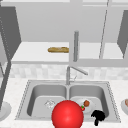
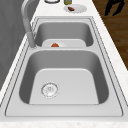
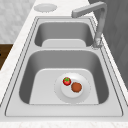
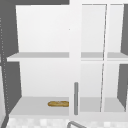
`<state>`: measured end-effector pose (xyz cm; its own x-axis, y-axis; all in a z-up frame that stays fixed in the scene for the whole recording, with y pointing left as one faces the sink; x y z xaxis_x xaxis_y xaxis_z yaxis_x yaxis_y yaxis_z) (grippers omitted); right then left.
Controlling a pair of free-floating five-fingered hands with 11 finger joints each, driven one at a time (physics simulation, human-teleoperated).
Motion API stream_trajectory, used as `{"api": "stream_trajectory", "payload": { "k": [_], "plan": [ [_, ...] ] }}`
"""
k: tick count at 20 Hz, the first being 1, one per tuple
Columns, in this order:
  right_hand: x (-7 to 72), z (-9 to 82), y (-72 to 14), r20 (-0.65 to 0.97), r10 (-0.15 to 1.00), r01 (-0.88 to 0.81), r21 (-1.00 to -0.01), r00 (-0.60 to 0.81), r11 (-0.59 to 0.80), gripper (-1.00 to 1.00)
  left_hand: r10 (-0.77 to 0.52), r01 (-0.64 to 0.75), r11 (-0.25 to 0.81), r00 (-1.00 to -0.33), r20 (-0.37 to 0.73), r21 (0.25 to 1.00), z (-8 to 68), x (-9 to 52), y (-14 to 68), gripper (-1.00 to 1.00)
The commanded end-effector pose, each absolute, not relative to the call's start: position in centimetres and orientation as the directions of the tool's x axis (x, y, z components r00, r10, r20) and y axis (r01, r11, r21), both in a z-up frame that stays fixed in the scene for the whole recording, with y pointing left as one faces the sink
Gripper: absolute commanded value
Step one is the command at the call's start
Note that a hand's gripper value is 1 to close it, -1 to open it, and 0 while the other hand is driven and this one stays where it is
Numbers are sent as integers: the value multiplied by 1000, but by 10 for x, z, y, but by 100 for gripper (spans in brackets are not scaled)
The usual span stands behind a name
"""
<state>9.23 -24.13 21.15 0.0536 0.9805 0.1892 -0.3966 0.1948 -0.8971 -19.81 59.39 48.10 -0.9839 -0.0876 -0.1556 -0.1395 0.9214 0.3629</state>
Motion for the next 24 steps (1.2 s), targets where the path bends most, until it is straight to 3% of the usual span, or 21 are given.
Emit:
{"api": "stream_trajectory", "payload": {
  "k": [1,24],
  "plan": [
    [92,212,-241,189,980,-397,-897,54,195,0,-94,-149,910,-983,-158,388,450,-190,579,-100],
    [92,212,-241,189,980,-397,-897,54,195,0,-98,-134,892,-990,-104,432,298,-118,491,-100]
  ]
}}
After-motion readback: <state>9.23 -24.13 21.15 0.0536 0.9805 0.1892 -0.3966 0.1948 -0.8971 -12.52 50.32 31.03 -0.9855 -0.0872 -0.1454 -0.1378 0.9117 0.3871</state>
